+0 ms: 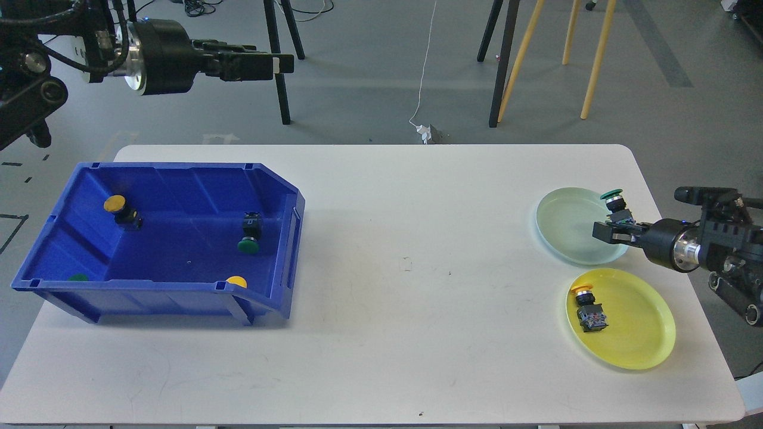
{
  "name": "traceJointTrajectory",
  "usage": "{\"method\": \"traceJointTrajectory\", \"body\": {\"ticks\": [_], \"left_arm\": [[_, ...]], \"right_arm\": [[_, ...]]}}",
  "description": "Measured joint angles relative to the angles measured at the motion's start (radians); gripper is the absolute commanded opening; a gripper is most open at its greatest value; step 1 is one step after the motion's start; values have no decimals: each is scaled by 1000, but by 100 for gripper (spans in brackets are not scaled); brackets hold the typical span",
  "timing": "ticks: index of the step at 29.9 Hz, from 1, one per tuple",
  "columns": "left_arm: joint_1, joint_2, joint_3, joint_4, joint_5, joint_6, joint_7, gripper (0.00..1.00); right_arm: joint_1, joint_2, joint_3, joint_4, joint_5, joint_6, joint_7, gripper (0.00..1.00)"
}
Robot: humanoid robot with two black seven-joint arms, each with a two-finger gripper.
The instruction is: Pass button and place on color plate
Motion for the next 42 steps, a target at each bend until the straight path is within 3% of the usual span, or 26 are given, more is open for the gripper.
{"method": "traceJointTrajectory", "body": {"ticks": [9, 16, 19, 32, 42], "left_arm": [[1, 0, -2, -1, -7, 0, 1, 90], [1, 1, -6, -1, -14, 0, 2, 90], [1, 2, -6, -1, -21, 0, 2, 90], [1, 13, -55, 25, -55, 0, 1, 90], [6, -4, -81, 165, -259, 46, 4, 90]], "right_arm": [[10, 106, 1, -136, 43, -59, 0, 55], [24, 106, 2, -144, 73, -85, 0, 74], [27, 104, 3, -143, 99, -109, 0, 93], [90, 51, 16, -128, 370, -157, 0, 99], [149, -34, 19, -123, 615, -150, 0, 99]]}}
